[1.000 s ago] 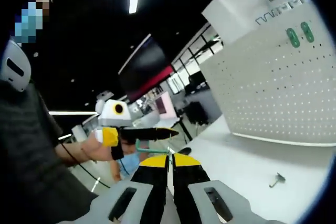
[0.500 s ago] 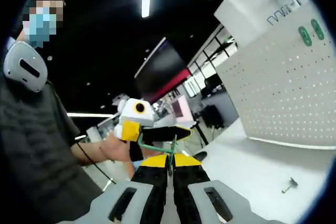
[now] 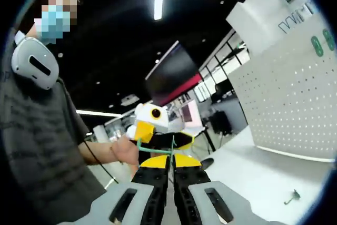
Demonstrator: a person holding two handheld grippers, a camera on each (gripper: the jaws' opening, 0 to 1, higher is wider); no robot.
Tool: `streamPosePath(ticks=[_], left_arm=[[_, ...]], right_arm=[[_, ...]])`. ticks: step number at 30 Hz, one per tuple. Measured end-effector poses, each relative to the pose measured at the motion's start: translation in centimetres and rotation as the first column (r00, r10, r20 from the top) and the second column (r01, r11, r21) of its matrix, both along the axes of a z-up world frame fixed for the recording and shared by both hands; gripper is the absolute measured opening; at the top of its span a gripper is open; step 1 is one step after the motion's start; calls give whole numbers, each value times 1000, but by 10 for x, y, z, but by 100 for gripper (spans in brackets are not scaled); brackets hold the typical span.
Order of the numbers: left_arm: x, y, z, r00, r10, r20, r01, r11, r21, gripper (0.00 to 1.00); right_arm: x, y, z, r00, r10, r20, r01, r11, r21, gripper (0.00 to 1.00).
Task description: Insert the hook assembly into the mounting plate slot until the hook locks in place.
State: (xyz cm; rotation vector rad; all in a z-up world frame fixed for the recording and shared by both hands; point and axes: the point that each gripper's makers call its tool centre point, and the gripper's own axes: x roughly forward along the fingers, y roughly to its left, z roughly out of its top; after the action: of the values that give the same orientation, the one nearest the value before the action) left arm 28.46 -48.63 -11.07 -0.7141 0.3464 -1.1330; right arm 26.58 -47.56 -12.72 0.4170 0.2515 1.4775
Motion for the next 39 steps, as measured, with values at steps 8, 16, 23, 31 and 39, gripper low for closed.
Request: streamPosePath(ticks=[8,16,23,31,39], left_arm=[[-4,1,-4,1000,-21,1,21,1000,3,7],[-4,1,-7,1000,-9,17,8,999,50,4],[0,0,-9,999,8,49,-13,994,107,2],[4,2,-24,998,33,60,-45,975,218,2],[18,25,-39,985,168,24,-168,940,295,2]], right_arm=[[-3,1,3,1000,25,6,-25,999,23,0],[-3,2,0,999,38,-22,-38,999,14,0],[3,0,-4,1000,8,6,-8,999,-37,4],[7,2,-19,999,-31,37,36,989,-145,6],[13,2,-40,991,-71,114,105,942,-320,6]])
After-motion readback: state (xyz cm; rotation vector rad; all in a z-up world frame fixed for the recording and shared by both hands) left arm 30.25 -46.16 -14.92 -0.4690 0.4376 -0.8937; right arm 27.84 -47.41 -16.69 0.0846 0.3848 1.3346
